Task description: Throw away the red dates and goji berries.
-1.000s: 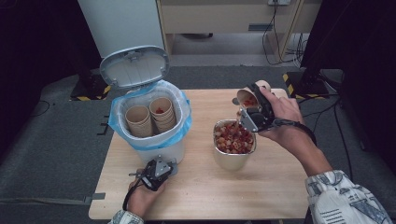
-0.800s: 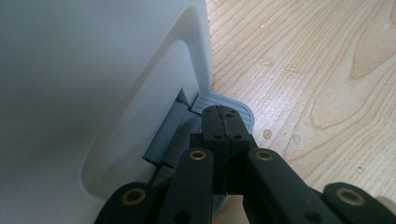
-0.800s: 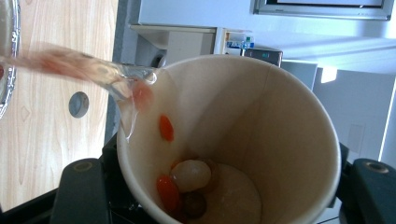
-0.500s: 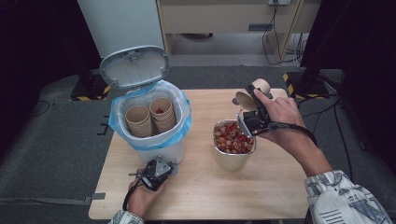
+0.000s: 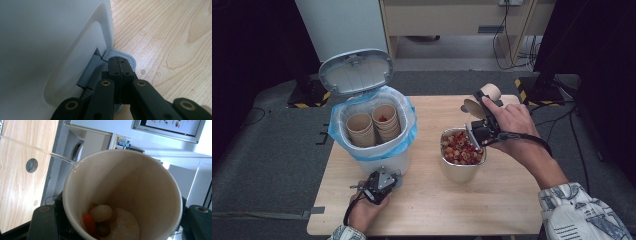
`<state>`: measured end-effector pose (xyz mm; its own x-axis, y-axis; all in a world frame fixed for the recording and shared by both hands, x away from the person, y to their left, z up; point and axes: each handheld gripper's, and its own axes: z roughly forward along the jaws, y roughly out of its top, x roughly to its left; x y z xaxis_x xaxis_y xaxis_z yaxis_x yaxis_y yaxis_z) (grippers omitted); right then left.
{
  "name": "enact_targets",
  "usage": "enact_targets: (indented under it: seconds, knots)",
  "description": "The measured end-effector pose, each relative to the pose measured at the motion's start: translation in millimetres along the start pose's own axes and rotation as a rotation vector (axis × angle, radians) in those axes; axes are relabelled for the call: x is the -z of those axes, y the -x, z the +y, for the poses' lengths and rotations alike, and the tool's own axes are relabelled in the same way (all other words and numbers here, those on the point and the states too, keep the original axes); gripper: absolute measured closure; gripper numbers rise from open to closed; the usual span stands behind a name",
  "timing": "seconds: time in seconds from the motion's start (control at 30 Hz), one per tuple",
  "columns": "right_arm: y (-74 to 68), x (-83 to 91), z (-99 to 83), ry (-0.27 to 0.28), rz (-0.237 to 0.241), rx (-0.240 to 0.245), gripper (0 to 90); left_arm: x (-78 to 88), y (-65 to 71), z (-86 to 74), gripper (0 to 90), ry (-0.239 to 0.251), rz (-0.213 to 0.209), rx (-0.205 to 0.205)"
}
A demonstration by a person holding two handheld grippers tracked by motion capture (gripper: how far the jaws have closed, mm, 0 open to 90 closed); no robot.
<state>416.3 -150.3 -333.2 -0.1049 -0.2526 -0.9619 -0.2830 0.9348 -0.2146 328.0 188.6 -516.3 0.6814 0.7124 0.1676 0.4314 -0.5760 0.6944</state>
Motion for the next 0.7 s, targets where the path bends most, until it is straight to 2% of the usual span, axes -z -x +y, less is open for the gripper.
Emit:
enact_targets:
  seconds: [0.23, 0.7]
  knots:
    - [0.1, 1.6, 2.1, 0.005, -0.007, 0.014, 30.4, 0.0, 0.1, 0.0, 89.8, 0.000, 0.000, 0.000]
    - [-1.8, 2.3, 5.8, -0.002, -0.025, 0.082, 30.4, 0.0, 0.1, 0.1, 89.8, 0.000, 0.001, -0.001]
